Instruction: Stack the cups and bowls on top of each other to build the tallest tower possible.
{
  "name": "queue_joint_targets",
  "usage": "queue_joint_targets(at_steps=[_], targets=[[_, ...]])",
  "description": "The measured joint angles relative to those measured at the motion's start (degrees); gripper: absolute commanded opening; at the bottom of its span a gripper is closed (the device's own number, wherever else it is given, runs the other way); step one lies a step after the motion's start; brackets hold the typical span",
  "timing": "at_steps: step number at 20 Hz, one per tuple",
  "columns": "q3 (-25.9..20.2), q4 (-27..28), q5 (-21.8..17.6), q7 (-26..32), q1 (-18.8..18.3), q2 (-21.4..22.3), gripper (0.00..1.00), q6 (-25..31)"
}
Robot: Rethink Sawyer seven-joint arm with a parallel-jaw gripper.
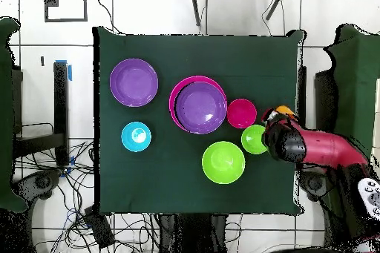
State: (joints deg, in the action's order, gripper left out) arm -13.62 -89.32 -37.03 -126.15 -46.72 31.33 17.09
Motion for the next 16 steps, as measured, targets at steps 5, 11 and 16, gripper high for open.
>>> queue_joint_targets(at_steps=[5, 11, 16], targets=[[-2.0, -0.4, 5.5, 0.0, -1.0, 3.6, 0.00, 14.6], [-4.9, -0.3, 12.0, 0.0, -0.9, 8.0, 0.00, 33.8], [-8.5, 0.8, 15.5, 0.0, -0.7, 11.9, 0.00, 45.4]])
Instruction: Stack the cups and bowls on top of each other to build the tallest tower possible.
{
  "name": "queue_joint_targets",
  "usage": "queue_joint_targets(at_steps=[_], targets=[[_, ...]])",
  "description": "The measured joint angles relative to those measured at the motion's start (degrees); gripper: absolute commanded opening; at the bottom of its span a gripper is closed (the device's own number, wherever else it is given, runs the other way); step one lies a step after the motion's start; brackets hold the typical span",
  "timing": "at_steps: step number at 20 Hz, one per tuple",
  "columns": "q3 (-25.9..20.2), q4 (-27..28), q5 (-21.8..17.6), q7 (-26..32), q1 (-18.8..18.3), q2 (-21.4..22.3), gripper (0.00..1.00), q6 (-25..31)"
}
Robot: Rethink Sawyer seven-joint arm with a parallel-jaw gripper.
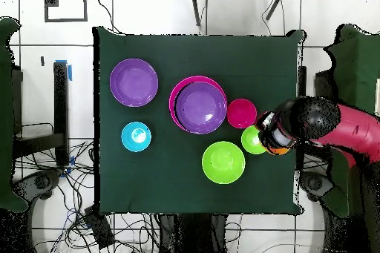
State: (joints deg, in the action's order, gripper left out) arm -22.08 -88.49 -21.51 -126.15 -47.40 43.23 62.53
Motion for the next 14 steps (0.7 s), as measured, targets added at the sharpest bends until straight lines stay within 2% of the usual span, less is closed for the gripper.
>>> queue_joint_targets(at_steps=[5, 9, 14], targets=[[-1.1, 2.4, 0.1, 0.0, 2.0, 2.1, 0.00, 1.3], [-1.6, 5.6, 0.1, 0.0, 5.2, 3.5, 0.00, 1.3], [-2.7, 7.5, 0.6, 0.0, 8.1, 3.6, 0.00, 0.6]])
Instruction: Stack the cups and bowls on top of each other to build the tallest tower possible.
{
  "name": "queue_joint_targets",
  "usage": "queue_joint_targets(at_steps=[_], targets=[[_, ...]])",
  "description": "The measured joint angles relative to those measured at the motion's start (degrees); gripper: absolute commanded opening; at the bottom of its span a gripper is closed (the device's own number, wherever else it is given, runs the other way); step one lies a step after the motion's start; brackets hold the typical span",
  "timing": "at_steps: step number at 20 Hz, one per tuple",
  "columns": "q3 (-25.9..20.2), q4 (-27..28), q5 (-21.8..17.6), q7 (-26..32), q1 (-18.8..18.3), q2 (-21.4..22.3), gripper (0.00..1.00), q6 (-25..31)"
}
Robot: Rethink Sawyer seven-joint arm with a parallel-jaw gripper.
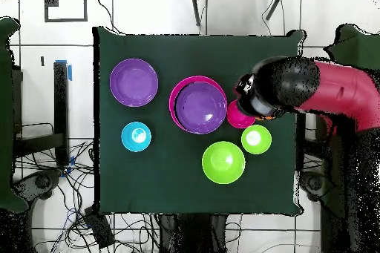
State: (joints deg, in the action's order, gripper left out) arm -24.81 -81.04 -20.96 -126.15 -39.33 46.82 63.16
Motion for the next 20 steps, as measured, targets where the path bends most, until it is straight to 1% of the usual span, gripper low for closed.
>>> queue_joint_targets(at_steps=[8, 11, 12, 16, 18, 19, 20], targets=[[-0.6, 0.0, 0.5, 0.0, 4.6, -0.9, 0.00, -5.7], [-0.4, 0.0, 0.5, 0.0, 7.1, -0.9, 0.00, -7.4], [-0.2, 0.0, 0.5, 0.0, 8.5, -0.9, 0.00, -8.0], [0.1, 0.0, 0.5, 0.0, 11.6, -0.9, 0.00, -8.7], [0.3, 0.0, 0.5, 0.0, 12.5, -0.9, 0.00, -8.7], [0.6, 0.0, 0.5, 0.0, 13.9, -0.9, 0.00, -8.7], [0.8, 0.0, 0.5, 0.0, 14.4, -0.9, 0.00, -8.7]])
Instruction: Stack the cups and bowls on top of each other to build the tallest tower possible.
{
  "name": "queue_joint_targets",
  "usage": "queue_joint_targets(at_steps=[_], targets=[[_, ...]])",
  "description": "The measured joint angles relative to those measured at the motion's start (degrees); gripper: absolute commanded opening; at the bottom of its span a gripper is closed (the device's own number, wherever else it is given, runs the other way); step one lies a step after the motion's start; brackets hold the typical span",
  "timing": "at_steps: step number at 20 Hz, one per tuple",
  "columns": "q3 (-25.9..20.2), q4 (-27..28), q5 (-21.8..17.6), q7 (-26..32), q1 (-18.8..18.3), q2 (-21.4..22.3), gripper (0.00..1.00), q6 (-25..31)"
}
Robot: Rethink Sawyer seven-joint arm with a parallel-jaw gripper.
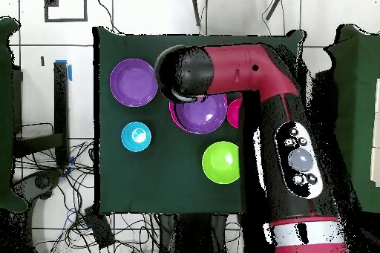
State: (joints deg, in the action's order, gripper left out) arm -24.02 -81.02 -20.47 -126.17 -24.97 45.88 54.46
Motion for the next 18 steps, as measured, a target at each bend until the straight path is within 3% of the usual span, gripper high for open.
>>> queue_joint_targets(at_steps=[4, 12, 18], targets=[[1.3, 0.0, 0.0, -0.1, 1.9, 0.0, 0.00, 0.0], [8.0, 0.0, -0.1, -1.8, 7.5, -1.2, 0.00, -0.4], [12.7, -0.4, -0.2, -3.2, 9.5, -2.6, 0.00, -5.5]])
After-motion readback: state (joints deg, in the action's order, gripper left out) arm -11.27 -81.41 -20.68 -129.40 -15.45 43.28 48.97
